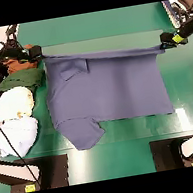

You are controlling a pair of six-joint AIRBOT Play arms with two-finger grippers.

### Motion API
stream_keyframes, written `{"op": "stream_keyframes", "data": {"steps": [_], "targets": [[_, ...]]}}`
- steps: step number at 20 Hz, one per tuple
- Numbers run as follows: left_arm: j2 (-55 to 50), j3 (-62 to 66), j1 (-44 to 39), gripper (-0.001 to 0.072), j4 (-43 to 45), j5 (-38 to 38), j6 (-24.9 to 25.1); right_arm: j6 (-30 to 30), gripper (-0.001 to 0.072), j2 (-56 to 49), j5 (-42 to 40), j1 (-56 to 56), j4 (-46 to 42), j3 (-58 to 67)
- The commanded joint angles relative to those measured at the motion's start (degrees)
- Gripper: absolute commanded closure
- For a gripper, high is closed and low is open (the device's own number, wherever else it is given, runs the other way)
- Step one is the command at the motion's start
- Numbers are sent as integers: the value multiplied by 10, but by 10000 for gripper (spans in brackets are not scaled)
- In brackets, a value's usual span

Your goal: Fold the shirts.

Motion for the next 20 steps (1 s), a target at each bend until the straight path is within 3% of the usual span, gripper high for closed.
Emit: {"op": "stream_keyframes", "data": {"steps": [1, 5, 10, 11, 12, 13, 16, 20], "targets": [[-17, 31, 0, 683, 13, -33, 5, 0, 700, -12, -7, 4, -3, 28], [-16, 5, -14, 684, 54, -155, 5, 0, 700, 54, -8, 4, -33, -92], [-16, -92, -34, 681, 76, -148, -1, -1, 696, 97, -56, 4, -28, -228], [-16, -109, -34, 616, 77, -150, -13, -1, 667, 97, -52, 4, -12, -239], [-16, -118, -33, 353, 78, -153, -22, -1, 448, 96, -45, 1, 8, -246], [-16, -121, -31, 223, 82, -164, -30, -1, 298, 96, -36, -4, 23, -247], [46, -146, -30, 223, 128, -188, -29, -23, 296, 126, 40, -28, 41, -249], [229, -345, -30, 223, 160, -177, -56, -35, 297, 250, 52, -71, 63, -346]]}}
